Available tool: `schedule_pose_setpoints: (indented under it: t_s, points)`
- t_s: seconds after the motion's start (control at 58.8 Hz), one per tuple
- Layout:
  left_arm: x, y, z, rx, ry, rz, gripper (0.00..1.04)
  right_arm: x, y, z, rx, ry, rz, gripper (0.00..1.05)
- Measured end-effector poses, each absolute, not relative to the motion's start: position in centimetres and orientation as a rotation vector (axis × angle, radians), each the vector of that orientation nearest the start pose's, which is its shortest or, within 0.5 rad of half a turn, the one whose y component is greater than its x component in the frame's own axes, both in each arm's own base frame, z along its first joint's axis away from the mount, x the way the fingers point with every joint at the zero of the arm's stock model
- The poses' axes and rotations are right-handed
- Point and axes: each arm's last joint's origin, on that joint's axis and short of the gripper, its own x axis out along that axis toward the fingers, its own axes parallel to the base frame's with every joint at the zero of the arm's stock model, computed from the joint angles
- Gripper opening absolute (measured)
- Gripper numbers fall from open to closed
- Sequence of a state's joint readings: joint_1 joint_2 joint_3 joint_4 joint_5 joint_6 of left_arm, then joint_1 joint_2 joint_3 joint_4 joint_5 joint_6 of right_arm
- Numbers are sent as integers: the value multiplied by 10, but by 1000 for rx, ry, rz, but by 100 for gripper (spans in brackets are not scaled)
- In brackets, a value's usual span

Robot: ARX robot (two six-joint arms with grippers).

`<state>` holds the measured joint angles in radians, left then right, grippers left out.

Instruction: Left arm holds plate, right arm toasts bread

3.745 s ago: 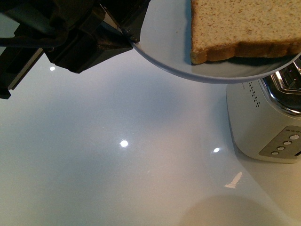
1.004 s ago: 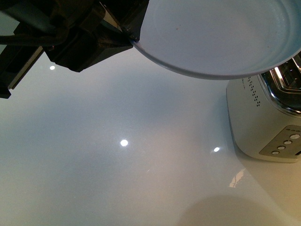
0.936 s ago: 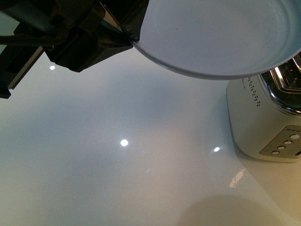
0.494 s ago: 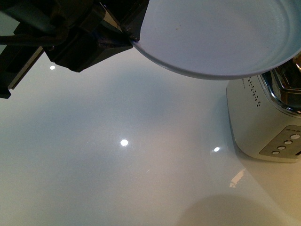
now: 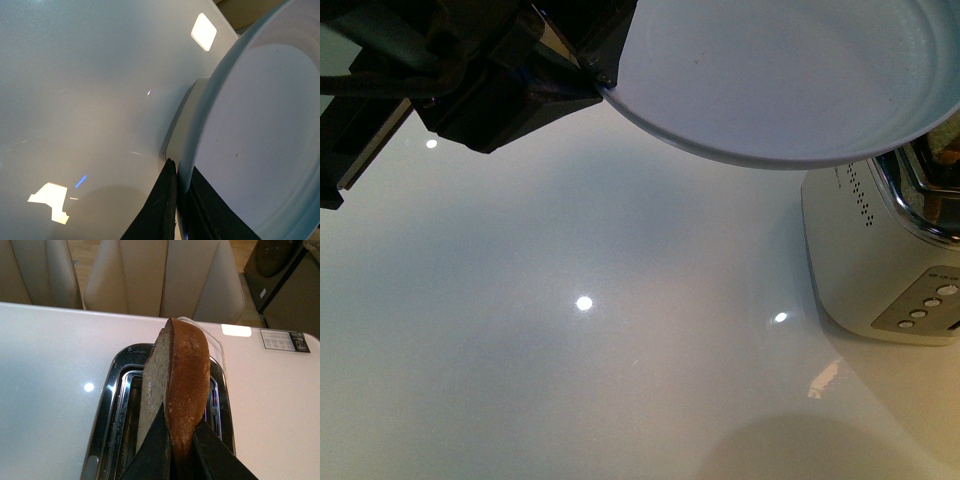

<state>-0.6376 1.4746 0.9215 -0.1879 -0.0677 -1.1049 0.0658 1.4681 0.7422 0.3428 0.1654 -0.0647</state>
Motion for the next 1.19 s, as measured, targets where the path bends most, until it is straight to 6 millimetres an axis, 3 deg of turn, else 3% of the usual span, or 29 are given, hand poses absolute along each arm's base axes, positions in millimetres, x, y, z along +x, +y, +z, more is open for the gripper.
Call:
schedule_pose_setpoints:
  t_s: [0.34, 0.817, 1.038, 1.191]
  points:
    - [247, -181, 223, -771, 906, -95, 3, 303, 19, 197, -115, 454, -75, 3]
    - [247, -181, 223, -771, 906, -95, 3, 318, 21, 174, -85, 574, -56, 3]
    - [247, -181, 223, -771, 906, -95, 3, 312, 18, 170, -54, 556, -75, 40]
    - [247, -181, 223, -771, 906, -95, 3, 300, 10, 180, -29, 517, -76, 63]
